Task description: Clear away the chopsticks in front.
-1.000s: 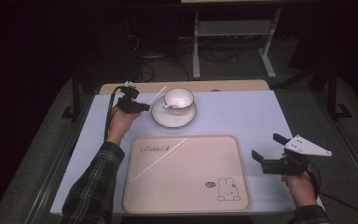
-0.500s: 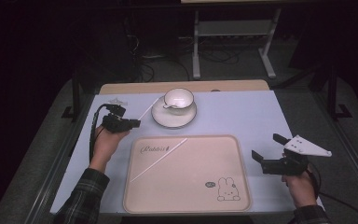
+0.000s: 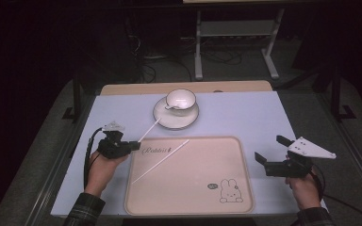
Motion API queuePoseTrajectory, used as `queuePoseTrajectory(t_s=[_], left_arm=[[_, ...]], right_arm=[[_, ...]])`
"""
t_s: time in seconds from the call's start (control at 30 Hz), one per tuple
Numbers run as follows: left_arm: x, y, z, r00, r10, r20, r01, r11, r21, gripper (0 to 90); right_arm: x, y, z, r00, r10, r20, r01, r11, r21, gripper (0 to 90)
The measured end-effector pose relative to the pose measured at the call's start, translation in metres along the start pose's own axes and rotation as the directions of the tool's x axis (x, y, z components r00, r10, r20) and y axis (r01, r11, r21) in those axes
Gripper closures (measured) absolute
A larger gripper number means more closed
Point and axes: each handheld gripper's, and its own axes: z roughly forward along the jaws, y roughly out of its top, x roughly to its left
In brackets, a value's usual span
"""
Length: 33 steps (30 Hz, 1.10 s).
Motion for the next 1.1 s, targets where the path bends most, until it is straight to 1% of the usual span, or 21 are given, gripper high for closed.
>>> queuePoseTrajectory(t_s=[0.03, 0.07, 0.13, 0.17, 0.2, 0.27, 0.3, 0.33, 0.4, 0.47, 0.5, 0.57, 0.6, 0.63, 0.73, 0.77, 0.8, 0.83, 0.9, 0.93, 1.1], left_arm=[[0.000, 0.000, 0.000, 1.0000, 0.000, 0.000, 0.000, 1.0000, 0.000, 84.5], [-0.003, -0.001, 0.002, 0.9999, 0.009, 0.009, -0.009, 0.9999, 0.007, 84.5], [-0.010, -0.002, 0.006, 0.9993, 0.015, 0.035, -0.016, 0.9996, 0.023, 84.5], [-0.017, -0.002, 0.011, 0.9980, 0.017, 0.061, -0.018, 0.9995, 0.026, 84.5], [-0.017, -0.002, 0.011, 0.9980, 0.017, 0.061, -0.018, 0.9995, 0.026, 84.5], [-0.023, 0.000, 0.017, 0.9964, 0.017, 0.083, -0.019, 0.9993, 0.033, 84.5], [-0.028, 0.000, 0.023, 0.9941, 0.016, 0.107, -0.021, 0.9988, 0.045, 84.5], [-0.028, 0.000, 0.023, 0.9941, 0.016, 0.107, -0.021, 0.9988, 0.045, 84.5], [-0.039, 0.000, 0.031, 0.9927, 0.029, 0.117, -0.038, 0.9968, 0.071, 84.4], [-0.042, -0.001, 0.034, 0.9922, 0.036, 0.119, -0.045, 0.9961, 0.076, 84.4], [-0.047, -0.002, 0.039, 0.9913, 0.050, 0.122, -0.062, 0.9939, 0.091, 84.3], [-0.052, -0.003, 0.044, 0.9908, 0.068, 0.117, -0.080, 0.9914, 0.103, 84.3], [-0.052, -0.003, 0.044, 0.9908, 0.068, 0.117, -0.080, 0.9914, 0.103, 84.3], [-0.054, -0.003, 0.047, 0.9905, 0.071, 0.118, -0.085, 0.9895, 0.117, 84.3], [-0.056, -0.005, 0.050, 0.9901, 0.075, 0.119, -0.089, 0.9884, 0.122, 84.2], [-0.059, -0.006, 0.053, 0.9892, 0.086, 0.119, -0.102, 0.9859, 0.133, 84.2], [-0.059, -0.006, 0.053, 0.9892, 0.086, 0.119, -0.102, 0.9859, 0.133, 84.1], [-0.061, -0.007, 0.056, 0.9886, 0.102, 0.111, -0.117, 0.9835, 0.137, 84.1], [-0.062, -0.007, 0.058, 0.9881, 0.108, 0.109, -0.123, 0.9822, 0.142, 84.1], [-0.064, -0.007, 0.060, 0.9874, 0.119, 0.105, -0.133, 0.9806, 0.144, 84.0], [-0.065, -0.009, 0.064, 0.9875, 0.131, 0.088, -0.144, 0.9772, 0.156, 83.8]], right_arm=[[0.000, 0.000, 0.000, 1.0000, -0.001, 0.002, 0.001, 1.000, 0.000, 0.0], [0.000, 0.000, 0.000, 1.0000, -0.001, 0.002, 0.001, 1.000, 0.000, 0.0], [-0.001, 0.000, 0.000, 1.0000, 0.001, 0.004, -0.001, 1.000, 0.000, 0.0], [-0.001, 0.000, 0.000, 1.0000, 0.001, 0.004, -0.001, 1.000, 0.000, 0.0], [-0.001, 0.000, 0.000, 1.0000, -0.001, 0.004, 0.001, 1.000, 0.001, 0.0], [-0.001, 0.000, 0.000, 1.0000, -0.001, 0.003, 0.001, 1.000, 0.001, 0.0], [-0.001, 0.000, 0.000, 1.0000, -0.004, 0.002, 0.004, 1.000, 0.001, 0.0], [-0.001, 0.000, 0.000, 1.0000, -0.004, 0.002, 0.004, 1.000, 0.001, 0.0], [-0.001, 0.000, 0.001, 1.0000, -0.008, -0.001, 0.008, 1.000, 0.003, 0.0], [-0.001, 0.000, 0.001, 1.0000, -0.008, -0.001, 0.008, 1.000, 0.003, 0.0], [-0.001, 0.000, 0.001, 1.0000, -0.009, -0.001, 0.009, 1.000, 0.003, 0.0], [-0.001, 0.001, 0.001, 1.0000, -0.008, -0.001, 0.008, 1.000, 0.003, 0.0], [-0.001, 0.001, 0.001, 1.0000, -0.008, -0.001, 0.008, 1.000, 0.003, 0.0], [-0.001, 0.001, 0.001, 1.0000, -0.009, -0.001, 0.009, 1.000, 0.003, 0.0], [0.000, 0.001, 0.001, 0.9999, -0.011, -0.002, 0.011, 1.000, 0.004, 0.0], [0.000, 0.001, 0.002, 0.9999, -0.011, -0.002, 0.011, 1.000, 0.005, 0.0], [0.000, 0.001, 0.002, 0.9999, -0.011, -0.002, 0.011, 1.000, 0.005, 0.0], [0.000, 0.001, 0.002, 0.9999, -0.010, -0.001, 0.010, 1.000, 0.005, 0.0], [0.000, 0.001, 0.002, 1.0000, -0.009, 0.000, 0.009, 1.000, 0.005, 0.0], [0.000, 0.001, 0.002, 1.0000, -0.008, 0.001, 0.008, 1.000, 0.005, 0.0], [-0.001, 0.001, 0.001, 1.0000, -0.009, 0.001, 0.009, 1.000, 0.002, 0.0]])
